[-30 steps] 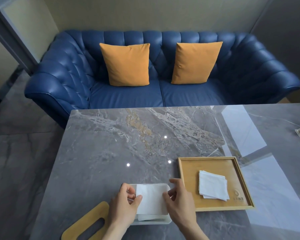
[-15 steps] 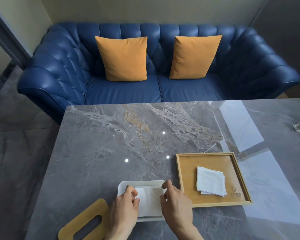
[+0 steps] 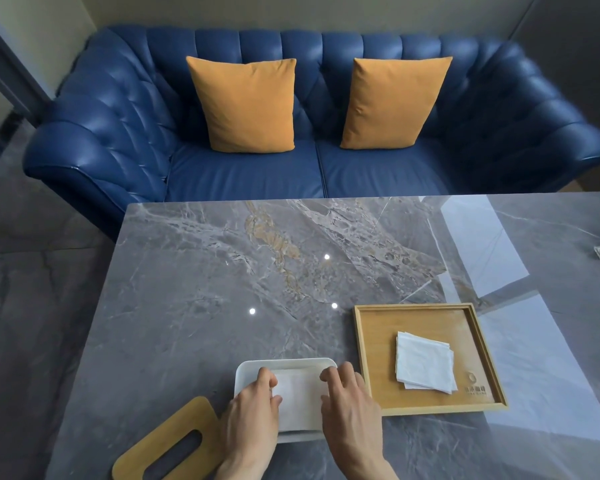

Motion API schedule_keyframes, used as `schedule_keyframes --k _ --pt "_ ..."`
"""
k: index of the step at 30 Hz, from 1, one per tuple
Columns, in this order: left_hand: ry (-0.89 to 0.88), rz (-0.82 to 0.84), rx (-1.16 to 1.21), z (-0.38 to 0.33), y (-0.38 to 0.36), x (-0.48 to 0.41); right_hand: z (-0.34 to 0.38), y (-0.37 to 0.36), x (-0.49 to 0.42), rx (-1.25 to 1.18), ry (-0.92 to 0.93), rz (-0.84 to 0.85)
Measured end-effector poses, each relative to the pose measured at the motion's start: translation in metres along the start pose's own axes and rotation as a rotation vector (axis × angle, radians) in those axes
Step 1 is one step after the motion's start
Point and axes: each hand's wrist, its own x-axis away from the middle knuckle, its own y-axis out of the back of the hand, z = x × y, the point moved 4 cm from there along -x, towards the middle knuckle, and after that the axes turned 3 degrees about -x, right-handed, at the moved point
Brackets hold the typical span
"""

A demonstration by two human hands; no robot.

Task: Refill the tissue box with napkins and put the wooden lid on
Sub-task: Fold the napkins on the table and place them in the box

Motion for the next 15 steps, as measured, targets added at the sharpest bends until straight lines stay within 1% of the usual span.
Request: schedule_keyframes --k 5,8,15 --pt "-0.047 -0.002 0.006 0.000 0.002 0.003 -0.002 0.002 0.004 -0.092 0.056 0.036" --pt "-0.083 0.026 -0.026 0.002 0.002 0.005 -0.003 0.002 0.004 -0.077 0.073 0.087" --pt "-0.194 0.066 -0.151 -0.001 0.005 0.007 -0.014 -0.014 0.003 0.040 0.007 0.242"
